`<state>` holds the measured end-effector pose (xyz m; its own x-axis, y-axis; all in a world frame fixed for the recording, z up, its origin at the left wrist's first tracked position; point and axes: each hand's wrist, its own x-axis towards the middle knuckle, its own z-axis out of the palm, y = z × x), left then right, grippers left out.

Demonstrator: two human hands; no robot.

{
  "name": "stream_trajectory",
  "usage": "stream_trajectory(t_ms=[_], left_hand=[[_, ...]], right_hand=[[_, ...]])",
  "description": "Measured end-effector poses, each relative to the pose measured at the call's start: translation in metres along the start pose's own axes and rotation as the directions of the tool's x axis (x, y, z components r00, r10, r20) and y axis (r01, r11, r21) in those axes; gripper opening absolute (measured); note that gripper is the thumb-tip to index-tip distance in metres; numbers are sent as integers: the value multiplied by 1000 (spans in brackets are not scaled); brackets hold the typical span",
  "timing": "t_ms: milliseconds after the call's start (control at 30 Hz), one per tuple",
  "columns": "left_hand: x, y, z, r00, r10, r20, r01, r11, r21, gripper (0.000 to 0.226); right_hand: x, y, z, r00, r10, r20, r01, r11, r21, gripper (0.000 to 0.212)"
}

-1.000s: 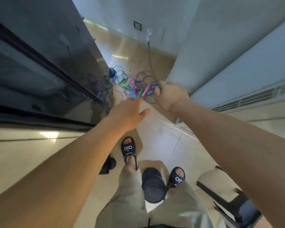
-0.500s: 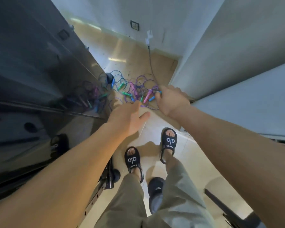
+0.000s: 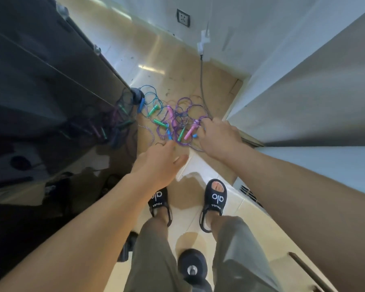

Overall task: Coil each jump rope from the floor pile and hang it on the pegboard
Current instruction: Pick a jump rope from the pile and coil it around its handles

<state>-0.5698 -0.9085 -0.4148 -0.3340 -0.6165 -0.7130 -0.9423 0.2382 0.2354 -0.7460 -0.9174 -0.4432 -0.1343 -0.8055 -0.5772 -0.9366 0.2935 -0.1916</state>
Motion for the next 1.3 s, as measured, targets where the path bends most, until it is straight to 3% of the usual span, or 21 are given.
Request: stream_trajectory(t_ms=[133, 367, 533, 733, 867, 1033, 1300], left_hand=[[71, -30, 33, 996, -61, -65, 53, 992, -115, 53], [212, -75, 126, 998, -34, -49, 29, 994, -106, 53], [300, -94, 213, 998, -56, -8, 54, 990, -129, 42], [370, -113, 284, 999, -36, -2, 35, 988, -148, 52], [392, -115, 295, 1000, -9, -17, 7, 993, -115, 51], [393, -111, 305, 999, 23, -32, -25, 997, -71, 48], [381, -117, 302, 997, 8, -73, -11, 999, -40, 48]], right_hand=[[66, -1, 48, 1000, 3, -15, -3, 1000, 16, 38], [182, 35, 187, 997, 62, 36, -63, 998, 3, 42], [238, 68, 280, 992, 90, 93, -89, 996, -15, 39], [281, 91, 363, 989, 59, 133, -57, 998, -17, 48], [297, 99, 391, 998, 51, 36, -49, 998, -50, 50], [305, 97, 392, 977, 63, -204, -69, 997, -21, 38], [301, 94, 388, 964, 115, -240, -105, 993, 54, 54]])
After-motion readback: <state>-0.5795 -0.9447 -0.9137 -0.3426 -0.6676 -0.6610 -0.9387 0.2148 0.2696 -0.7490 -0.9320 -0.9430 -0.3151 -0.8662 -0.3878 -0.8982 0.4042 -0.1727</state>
